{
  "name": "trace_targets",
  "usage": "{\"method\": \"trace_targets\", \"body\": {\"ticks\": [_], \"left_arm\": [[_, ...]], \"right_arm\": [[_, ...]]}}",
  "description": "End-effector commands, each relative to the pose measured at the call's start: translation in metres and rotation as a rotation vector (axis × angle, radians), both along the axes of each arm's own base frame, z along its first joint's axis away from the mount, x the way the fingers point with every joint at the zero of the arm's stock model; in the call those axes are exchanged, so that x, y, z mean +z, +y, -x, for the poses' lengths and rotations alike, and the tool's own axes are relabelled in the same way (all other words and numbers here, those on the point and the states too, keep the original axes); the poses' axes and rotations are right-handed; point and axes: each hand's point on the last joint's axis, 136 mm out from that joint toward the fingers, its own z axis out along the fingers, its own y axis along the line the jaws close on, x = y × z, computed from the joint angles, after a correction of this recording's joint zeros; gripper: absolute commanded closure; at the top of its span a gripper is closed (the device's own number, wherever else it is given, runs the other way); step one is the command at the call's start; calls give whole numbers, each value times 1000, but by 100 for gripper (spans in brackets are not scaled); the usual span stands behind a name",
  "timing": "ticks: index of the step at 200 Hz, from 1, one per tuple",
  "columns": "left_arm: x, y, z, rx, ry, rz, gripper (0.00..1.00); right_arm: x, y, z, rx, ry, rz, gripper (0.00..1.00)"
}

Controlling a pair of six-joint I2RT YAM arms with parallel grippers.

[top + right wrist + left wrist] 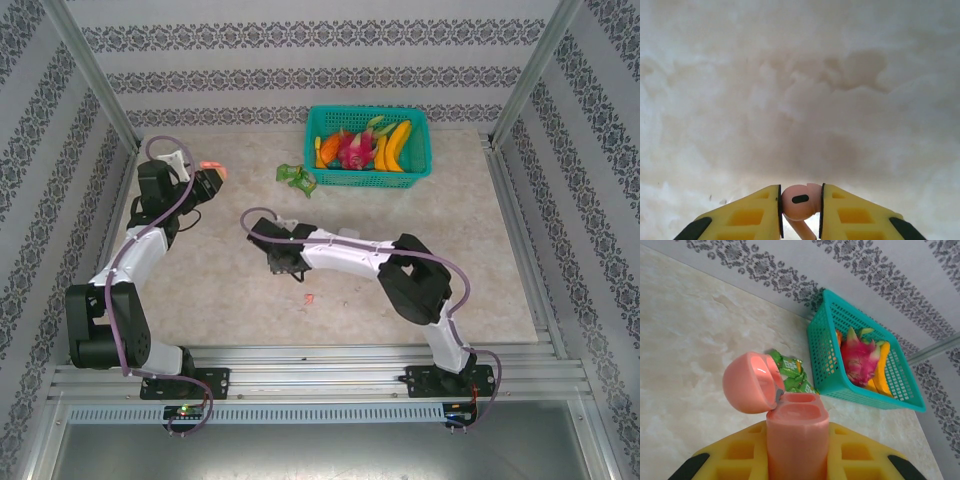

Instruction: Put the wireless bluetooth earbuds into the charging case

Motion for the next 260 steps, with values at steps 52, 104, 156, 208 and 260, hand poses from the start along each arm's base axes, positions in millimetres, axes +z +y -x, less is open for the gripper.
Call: {"method": "trace_targets", "body": {"ticks": [52,104,156,208,260], "left_arm": [[7,-76,38,-311,-325,-273,100],[-10,-103,50,-350,-412,-298,100],[-13,-134,51,-348,-584,-389,100],[-8,-150,46,-270,-701,-459,100],[3,-163,42,-186,-793,-525,100]], "right_arm": [[33,-35,-44,-20,-72,-66,79],[56,-67,-66,-57,-106,-125,80],[102,-89,-82,-93,-169,-277,80],[156,-92,-91,-112,-266,-535,79],[199,-85,-89,-90,-362,-700,79]]}}
